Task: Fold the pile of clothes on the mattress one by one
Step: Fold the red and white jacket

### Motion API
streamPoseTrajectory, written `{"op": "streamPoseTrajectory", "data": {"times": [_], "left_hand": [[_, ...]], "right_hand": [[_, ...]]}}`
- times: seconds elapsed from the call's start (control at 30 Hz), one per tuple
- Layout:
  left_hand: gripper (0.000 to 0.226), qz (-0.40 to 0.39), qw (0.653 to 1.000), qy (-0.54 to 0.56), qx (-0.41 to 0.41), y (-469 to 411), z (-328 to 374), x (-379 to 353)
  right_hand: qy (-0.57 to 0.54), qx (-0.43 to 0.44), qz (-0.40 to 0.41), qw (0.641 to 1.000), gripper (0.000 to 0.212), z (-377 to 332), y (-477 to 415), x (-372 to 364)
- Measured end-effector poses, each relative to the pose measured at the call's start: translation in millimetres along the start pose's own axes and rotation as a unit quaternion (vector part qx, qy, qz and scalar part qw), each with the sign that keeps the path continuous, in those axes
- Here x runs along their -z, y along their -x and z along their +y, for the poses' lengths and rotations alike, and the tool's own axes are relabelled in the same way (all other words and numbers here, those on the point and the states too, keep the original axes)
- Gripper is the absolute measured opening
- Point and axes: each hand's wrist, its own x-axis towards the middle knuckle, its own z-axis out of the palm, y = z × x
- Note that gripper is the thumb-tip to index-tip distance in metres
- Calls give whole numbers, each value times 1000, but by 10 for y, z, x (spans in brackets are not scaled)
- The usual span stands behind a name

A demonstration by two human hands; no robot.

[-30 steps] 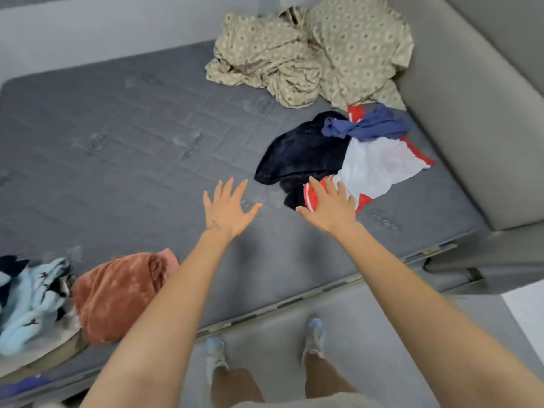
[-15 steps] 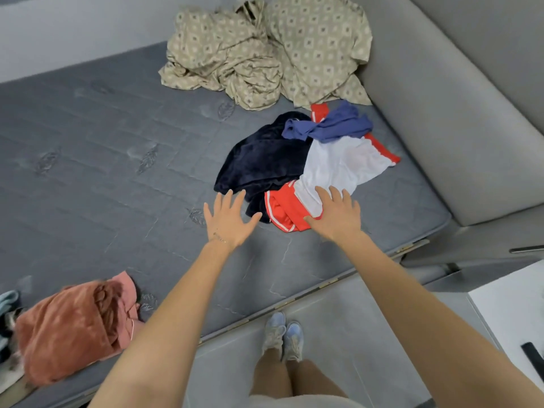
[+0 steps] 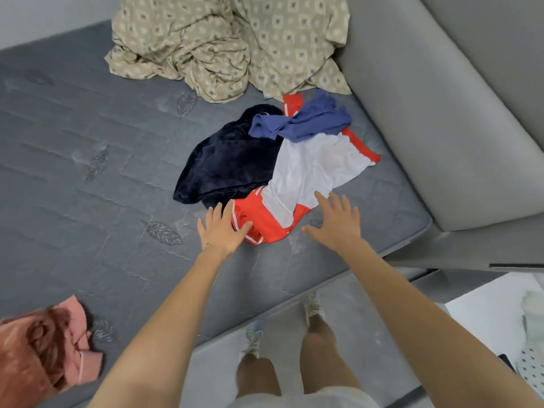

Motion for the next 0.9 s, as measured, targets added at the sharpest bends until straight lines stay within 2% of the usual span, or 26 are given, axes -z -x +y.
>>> {"op": "streamPoseTrajectory", "data": {"times": [0.23,0.4,0.53,0.67,0.73,0.8,0.9], "left_hand": [[80,-9,994,53,94,-465,225,-654],[81,2,989,83,118,-904,153,-1171],[78,57,990,96,89,-1447,58,-1574],[72,114,985,93,85,-1831,18,-1889],[59,123,985,78,94,-1917,17,-1967],[42,160,981,78,80,-1946,10,-1987],[18,232,958,164,39,-1902,56,-1897]], "right_hand": [[11,70,-64,995,91,290,-726,-356],[37,107,-93,989,101,424,-1326,-867],[64,132,-89,985,110,482,-1874,-1357],[87,169,-41,981,115,441,-2249,-1766],[101,188,-23,977,108,396,-2347,-1897],[93,214,16,972,93,346,-2418,-1984],[51,247,98,963,52,292,-2503,-1984]]}}
